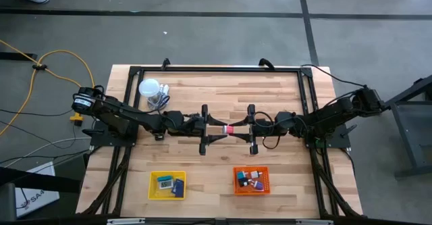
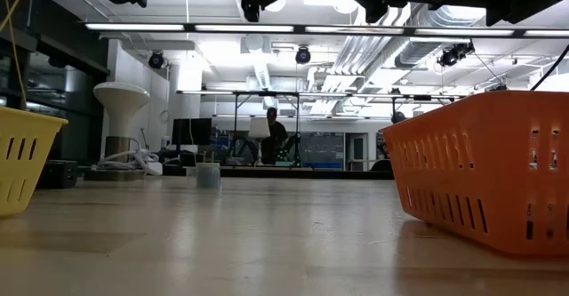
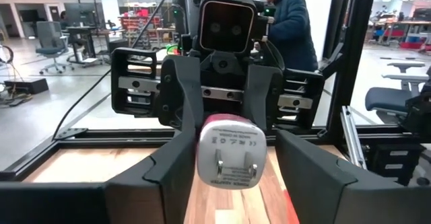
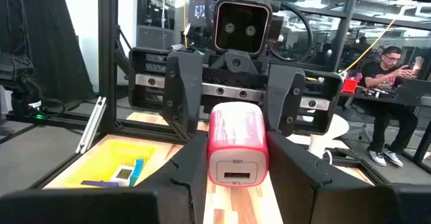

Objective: Pick & Place Office items
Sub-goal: Put the pink charger adapter into the orange bin

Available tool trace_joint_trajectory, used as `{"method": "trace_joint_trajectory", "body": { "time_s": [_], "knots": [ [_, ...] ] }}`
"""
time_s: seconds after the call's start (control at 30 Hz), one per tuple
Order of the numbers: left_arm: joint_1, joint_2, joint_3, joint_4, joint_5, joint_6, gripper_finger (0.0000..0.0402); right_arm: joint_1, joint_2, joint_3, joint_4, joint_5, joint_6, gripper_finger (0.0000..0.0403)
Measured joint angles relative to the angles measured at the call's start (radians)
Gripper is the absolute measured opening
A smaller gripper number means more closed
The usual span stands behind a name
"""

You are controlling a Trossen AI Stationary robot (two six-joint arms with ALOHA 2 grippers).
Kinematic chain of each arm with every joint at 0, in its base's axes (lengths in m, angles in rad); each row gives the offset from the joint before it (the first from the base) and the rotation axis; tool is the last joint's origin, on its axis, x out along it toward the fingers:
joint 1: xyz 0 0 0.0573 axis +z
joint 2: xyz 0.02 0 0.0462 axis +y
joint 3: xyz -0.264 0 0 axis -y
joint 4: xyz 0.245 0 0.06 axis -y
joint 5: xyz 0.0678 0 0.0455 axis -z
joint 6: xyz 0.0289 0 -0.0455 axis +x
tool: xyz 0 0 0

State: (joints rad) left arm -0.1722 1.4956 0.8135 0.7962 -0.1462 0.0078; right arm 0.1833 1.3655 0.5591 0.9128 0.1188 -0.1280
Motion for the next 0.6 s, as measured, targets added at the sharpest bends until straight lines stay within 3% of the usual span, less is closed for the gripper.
{"method": "trace_joint_trajectory", "body": {
  "time_s": [0.6],
  "knots": [
    [0.000,0.000,0.000,0.006,0.001,0.000,0.0208,0.044,0.000,-0.001,-0.114,0.030,0.061,0.0117]
  ]
}}
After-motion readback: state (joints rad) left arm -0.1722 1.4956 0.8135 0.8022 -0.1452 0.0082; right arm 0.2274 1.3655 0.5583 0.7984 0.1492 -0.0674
